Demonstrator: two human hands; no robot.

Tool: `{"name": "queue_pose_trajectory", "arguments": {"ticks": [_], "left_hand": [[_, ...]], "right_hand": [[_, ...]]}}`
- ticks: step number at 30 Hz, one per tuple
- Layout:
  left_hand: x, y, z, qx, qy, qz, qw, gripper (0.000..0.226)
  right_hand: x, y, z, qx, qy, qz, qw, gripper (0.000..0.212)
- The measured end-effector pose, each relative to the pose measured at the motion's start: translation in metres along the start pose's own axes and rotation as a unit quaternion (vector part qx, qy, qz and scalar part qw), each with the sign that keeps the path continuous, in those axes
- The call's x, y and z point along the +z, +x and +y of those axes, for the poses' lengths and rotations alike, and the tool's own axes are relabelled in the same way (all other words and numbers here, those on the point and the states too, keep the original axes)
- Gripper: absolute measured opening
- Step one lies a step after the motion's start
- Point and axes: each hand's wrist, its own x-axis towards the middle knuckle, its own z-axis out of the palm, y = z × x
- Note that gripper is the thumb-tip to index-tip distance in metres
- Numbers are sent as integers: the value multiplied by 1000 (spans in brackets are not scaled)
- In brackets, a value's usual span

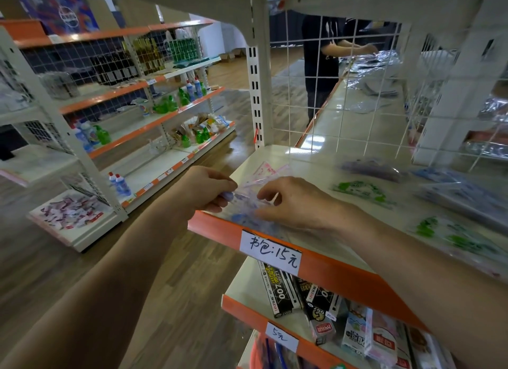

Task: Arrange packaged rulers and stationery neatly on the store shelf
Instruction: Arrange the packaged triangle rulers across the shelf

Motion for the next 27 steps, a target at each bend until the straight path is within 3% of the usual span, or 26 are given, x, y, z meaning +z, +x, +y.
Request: {"name": "queue_pose_trajectory", "arguments": {"ticks": [3,11,15,19,24,27], "left_hand": [[-2,-3,2,7,-10,-8,1000,9],[-27,-15,11,25,35,32,999,6],[-37,-18,10,29,-31,21,999,8],[-23,-11,2,43,-114,-32,992,9],[11,-1,3,68,-168,-41,983,12],[35,1,9,82,-190,-39,978,12]], "right_hand": [[4,-2,-5,15,22,8,1000,57],[-1,-3,-9,-1,58,41,997,29],[-4,-4,-10,18,133,58,989,36],[-7,-7,-8,83,286,32,954,26],[-14,-9,4,135,391,61,908,14],[-21,-12,11,152,399,114,897,11]]}}
